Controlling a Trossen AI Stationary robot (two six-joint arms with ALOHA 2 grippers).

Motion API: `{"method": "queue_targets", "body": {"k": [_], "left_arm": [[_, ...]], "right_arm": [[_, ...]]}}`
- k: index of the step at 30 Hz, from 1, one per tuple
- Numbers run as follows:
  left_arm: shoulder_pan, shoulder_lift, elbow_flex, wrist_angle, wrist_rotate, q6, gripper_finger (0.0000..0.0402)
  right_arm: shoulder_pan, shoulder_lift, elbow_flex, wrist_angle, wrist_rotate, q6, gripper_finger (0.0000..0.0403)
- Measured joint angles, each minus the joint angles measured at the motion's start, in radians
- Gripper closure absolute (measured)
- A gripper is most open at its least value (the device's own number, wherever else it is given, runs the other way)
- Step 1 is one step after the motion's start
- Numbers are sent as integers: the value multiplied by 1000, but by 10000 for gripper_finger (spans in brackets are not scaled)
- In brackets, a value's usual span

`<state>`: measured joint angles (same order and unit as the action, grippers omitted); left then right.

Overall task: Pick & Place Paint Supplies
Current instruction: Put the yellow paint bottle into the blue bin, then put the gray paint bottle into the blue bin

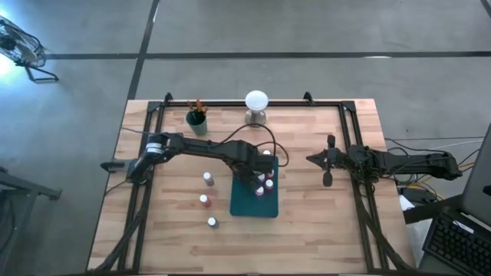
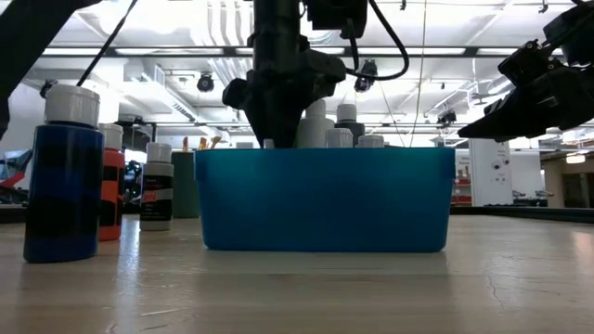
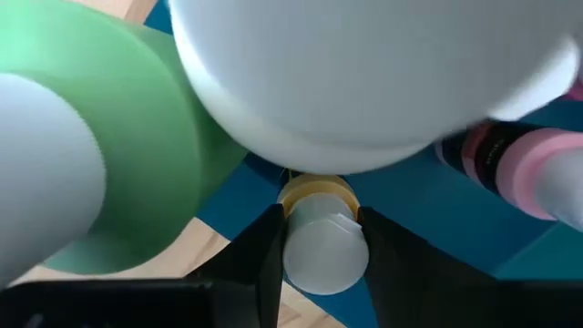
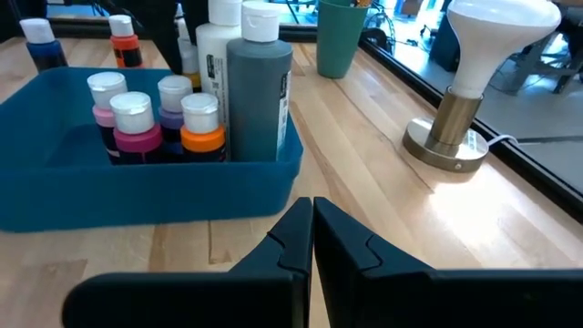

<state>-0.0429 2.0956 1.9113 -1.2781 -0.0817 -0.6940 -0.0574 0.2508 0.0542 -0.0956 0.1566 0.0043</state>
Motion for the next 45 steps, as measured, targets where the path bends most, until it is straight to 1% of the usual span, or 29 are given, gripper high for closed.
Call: {"method": "queue_targets", "body": {"k": [15, 20, 24, 36, 45], "left_arm": [[3, 0, -19, 17, -2, 1, 278], [3, 0, -18, 20, 4, 5, 234], [3, 0, -17, 23, 5, 5, 220], [10, -3, 3, -16, 3, -26, 216], [10, -5, 53, -55, -11, -30, 216]], "right_arm": [[0, 0, 0, 0, 0, -3, 394], [0, 0, 0, 0, 0, 0, 394], [0, 0, 0, 0, 0, -10, 394], [0, 0, 0, 0, 0, 1, 394], [0, 0, 0, 0, 0, 0, 394]]}}
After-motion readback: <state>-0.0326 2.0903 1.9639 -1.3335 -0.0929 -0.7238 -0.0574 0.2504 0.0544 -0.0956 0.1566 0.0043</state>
